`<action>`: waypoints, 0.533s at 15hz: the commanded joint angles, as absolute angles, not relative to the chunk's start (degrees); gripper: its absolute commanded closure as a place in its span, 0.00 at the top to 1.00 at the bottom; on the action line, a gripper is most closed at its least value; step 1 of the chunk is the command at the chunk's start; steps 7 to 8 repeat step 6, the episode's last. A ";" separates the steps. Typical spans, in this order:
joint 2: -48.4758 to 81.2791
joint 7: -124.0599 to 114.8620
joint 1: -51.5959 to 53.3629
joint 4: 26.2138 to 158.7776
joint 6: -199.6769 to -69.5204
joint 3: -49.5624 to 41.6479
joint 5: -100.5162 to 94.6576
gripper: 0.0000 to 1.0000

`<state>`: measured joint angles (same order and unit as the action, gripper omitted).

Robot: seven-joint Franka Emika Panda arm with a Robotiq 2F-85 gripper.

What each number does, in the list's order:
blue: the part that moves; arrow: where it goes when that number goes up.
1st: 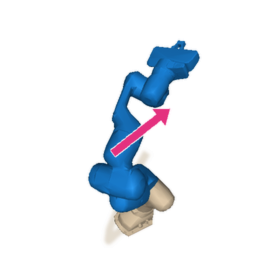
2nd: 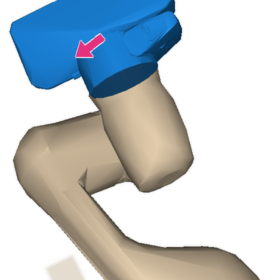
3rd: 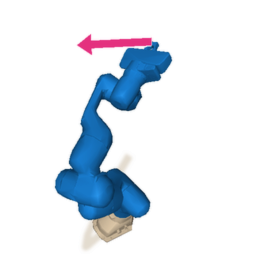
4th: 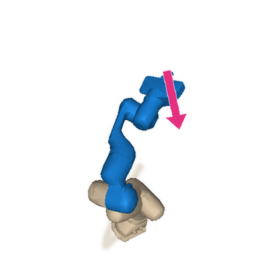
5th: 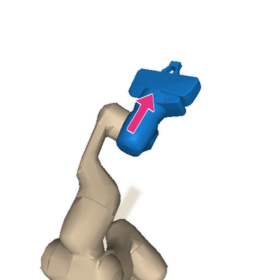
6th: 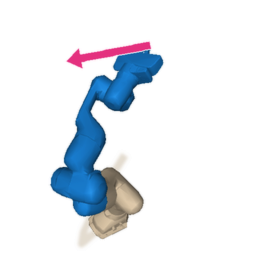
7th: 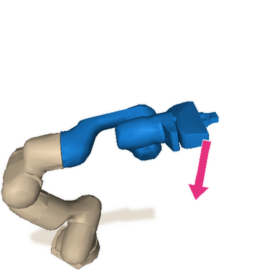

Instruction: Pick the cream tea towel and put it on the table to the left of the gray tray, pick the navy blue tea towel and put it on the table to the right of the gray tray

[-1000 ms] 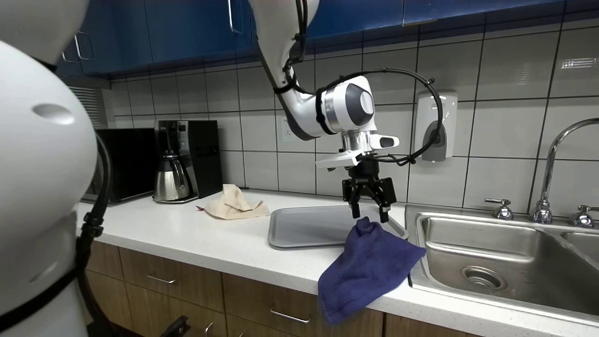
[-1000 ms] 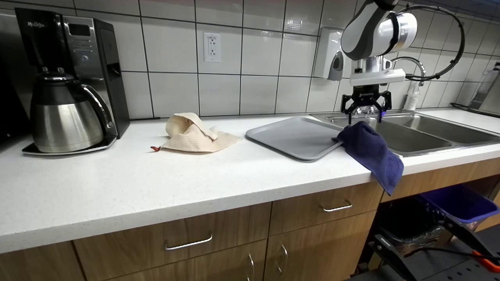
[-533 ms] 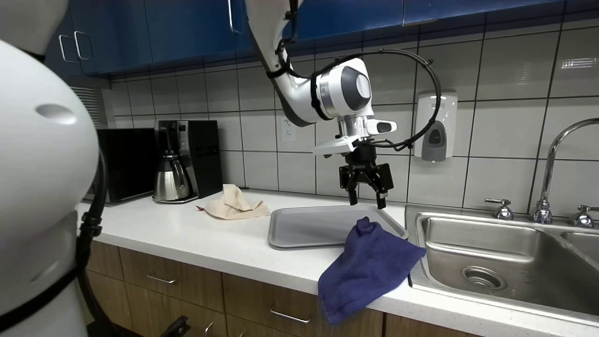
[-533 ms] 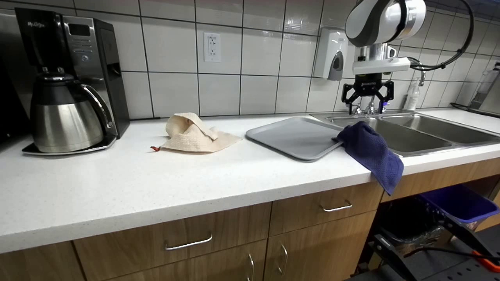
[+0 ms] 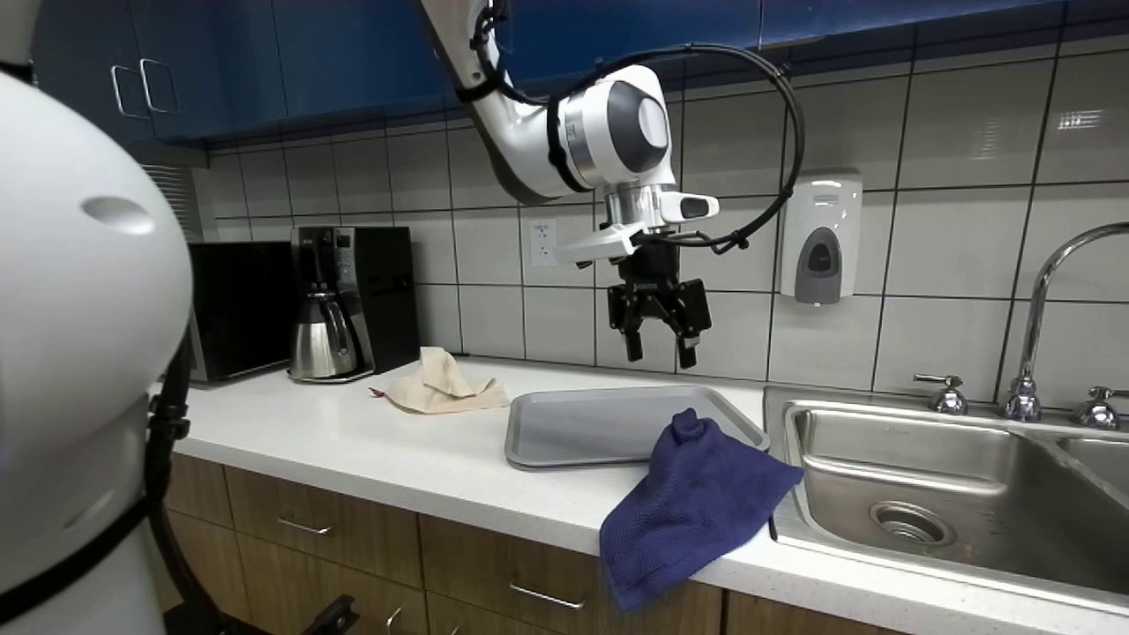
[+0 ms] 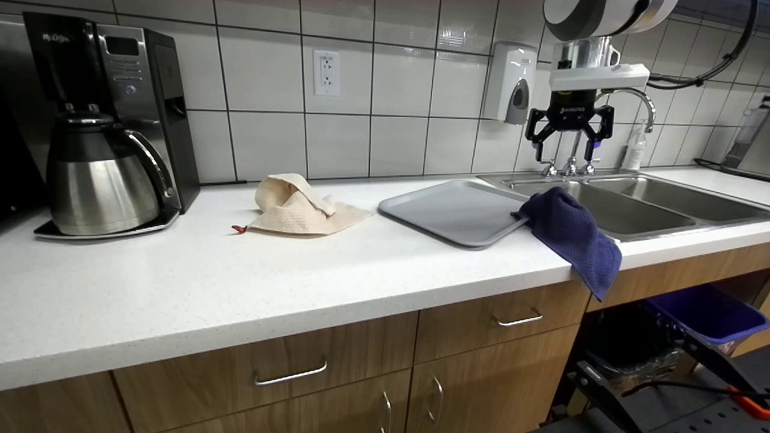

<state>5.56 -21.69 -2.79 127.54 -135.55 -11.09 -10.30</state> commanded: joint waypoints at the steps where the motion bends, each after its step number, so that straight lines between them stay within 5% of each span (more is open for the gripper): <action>1: -2.06 -20.19 -3.23 133.69 -135.93 -8.98 -10.97 1.00; 8: -2.43 -20.93 -3.90 133.84 -135.38 -6.83 -10.96 1.00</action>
